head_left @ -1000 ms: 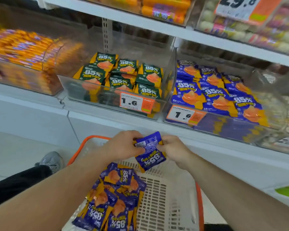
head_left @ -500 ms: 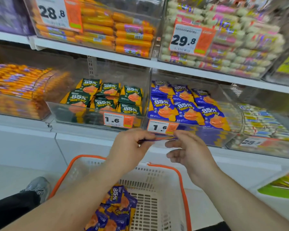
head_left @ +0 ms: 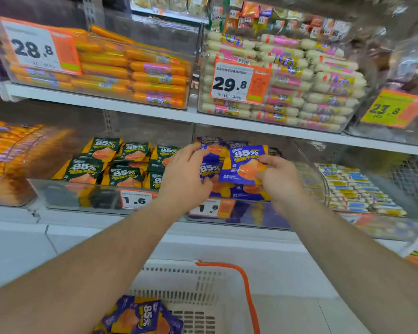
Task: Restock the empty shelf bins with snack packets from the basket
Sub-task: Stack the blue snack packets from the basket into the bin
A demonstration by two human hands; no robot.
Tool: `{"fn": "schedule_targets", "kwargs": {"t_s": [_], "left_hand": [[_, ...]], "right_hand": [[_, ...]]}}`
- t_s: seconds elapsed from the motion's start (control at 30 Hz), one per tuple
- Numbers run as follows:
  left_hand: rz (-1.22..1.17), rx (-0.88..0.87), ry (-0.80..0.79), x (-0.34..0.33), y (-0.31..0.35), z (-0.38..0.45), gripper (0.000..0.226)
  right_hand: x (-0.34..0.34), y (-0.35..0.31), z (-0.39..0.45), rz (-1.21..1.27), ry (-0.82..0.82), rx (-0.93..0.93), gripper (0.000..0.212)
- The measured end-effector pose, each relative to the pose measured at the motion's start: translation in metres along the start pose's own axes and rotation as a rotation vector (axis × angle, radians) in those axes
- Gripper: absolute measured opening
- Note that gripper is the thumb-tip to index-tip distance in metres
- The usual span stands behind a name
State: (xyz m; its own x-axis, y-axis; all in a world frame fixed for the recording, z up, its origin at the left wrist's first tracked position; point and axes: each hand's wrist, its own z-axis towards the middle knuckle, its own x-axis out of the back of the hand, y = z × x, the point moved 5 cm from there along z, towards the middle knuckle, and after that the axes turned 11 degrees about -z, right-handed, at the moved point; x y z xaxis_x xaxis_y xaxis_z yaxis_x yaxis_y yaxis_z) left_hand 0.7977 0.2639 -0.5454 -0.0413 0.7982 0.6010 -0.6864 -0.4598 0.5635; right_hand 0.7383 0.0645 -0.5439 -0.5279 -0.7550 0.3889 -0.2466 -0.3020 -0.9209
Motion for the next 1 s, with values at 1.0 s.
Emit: {"fn": "schedule_targets", "kwargs": {"t_s": [1.0], "left_hand": [[0.138,0.215,-0.079,-0.041,-0.042,0.004,0.074]], "right_hand": [[-0.033,-0.006,0.145,-1.035,0.147,0.080,0.023]]}}
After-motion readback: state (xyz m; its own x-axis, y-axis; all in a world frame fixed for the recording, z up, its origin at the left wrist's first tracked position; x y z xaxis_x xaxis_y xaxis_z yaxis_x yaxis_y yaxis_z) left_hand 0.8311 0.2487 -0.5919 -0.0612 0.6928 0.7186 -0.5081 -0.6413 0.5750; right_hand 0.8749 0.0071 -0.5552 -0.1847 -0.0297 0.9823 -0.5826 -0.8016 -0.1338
